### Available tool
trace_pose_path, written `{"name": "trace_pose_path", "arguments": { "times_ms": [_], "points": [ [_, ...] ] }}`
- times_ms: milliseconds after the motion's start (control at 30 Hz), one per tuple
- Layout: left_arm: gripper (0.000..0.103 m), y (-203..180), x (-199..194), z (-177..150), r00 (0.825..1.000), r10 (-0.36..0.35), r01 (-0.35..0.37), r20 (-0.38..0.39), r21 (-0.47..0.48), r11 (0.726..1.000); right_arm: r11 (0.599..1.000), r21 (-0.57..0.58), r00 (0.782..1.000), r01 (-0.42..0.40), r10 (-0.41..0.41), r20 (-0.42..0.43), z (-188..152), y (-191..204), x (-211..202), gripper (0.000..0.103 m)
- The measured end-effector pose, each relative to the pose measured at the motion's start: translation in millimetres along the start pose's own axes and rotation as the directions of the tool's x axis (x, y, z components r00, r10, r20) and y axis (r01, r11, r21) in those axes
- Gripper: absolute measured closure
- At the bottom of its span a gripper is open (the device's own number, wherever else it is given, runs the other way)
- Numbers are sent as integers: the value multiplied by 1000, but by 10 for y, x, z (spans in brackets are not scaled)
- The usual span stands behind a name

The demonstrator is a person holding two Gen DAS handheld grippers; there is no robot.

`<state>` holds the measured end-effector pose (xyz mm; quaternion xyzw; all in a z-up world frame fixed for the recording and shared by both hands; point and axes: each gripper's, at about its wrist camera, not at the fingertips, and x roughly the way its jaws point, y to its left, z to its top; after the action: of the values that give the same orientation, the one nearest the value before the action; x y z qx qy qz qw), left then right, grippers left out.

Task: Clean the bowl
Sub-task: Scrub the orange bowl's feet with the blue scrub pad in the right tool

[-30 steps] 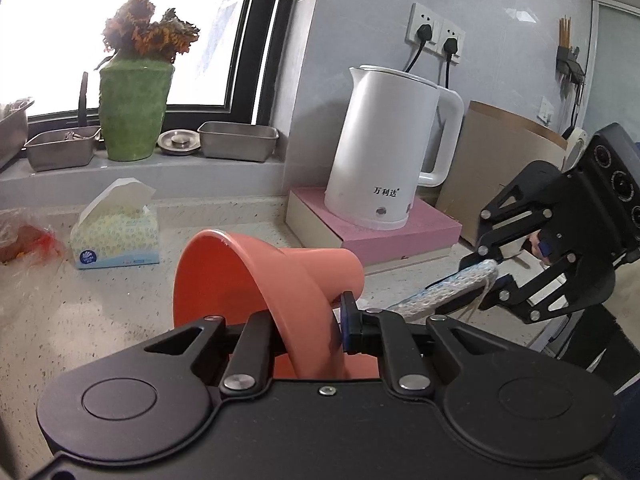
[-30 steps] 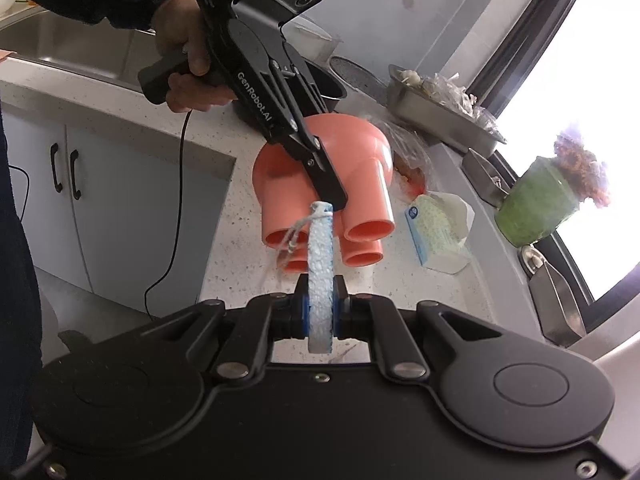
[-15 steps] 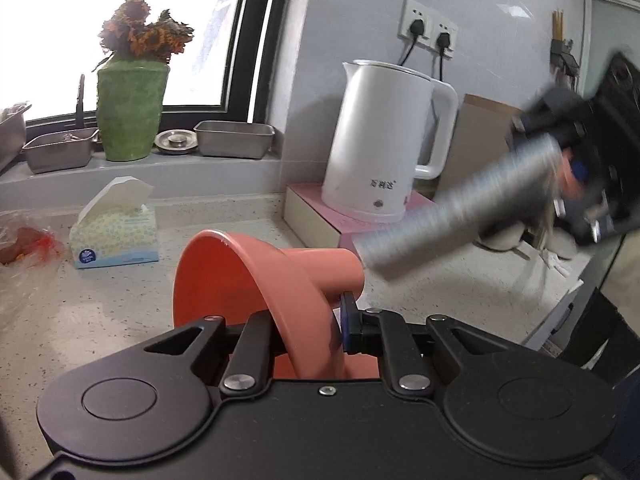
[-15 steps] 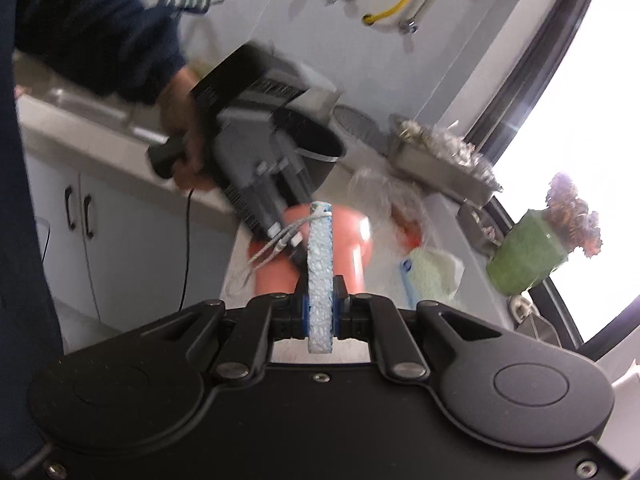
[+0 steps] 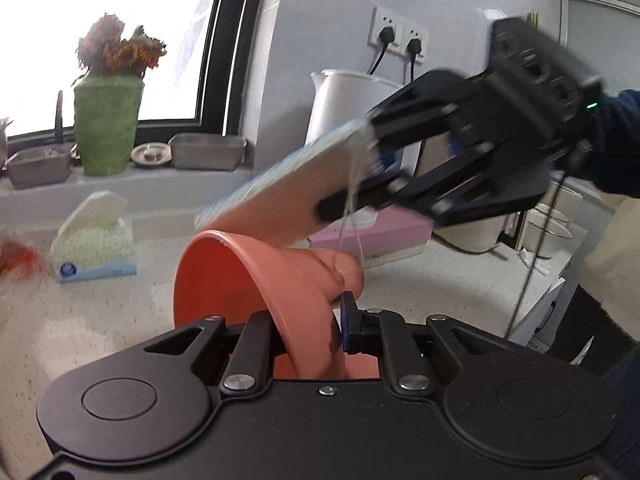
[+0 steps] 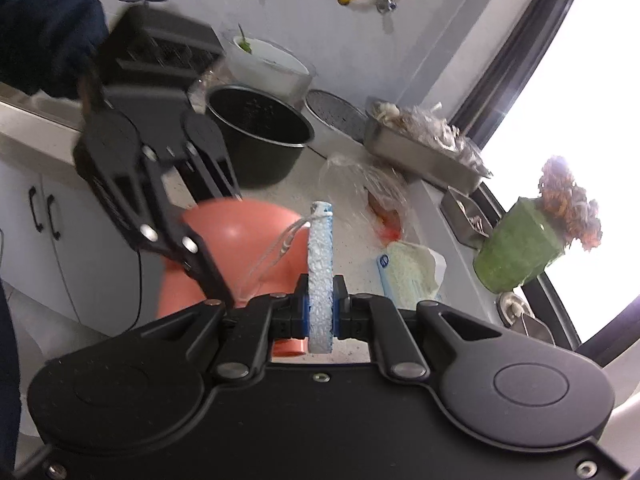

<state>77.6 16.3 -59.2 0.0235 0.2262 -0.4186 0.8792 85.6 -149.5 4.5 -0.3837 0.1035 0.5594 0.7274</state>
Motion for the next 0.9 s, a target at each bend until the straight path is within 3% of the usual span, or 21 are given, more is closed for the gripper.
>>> {"name": "trace_pose_path", "arguments": {
  "times_ms": [300,900],
  "points": [
    [89,29,-195,133,998,-12,14,66,-40,999,999,30,998,10,-8,-61,-290,-59,194,92],
    [89,17,-228,276,993,-57,62,100,-56,996,996,80,994,35,-26,-107,-563,64,144,92]
  ]
}}
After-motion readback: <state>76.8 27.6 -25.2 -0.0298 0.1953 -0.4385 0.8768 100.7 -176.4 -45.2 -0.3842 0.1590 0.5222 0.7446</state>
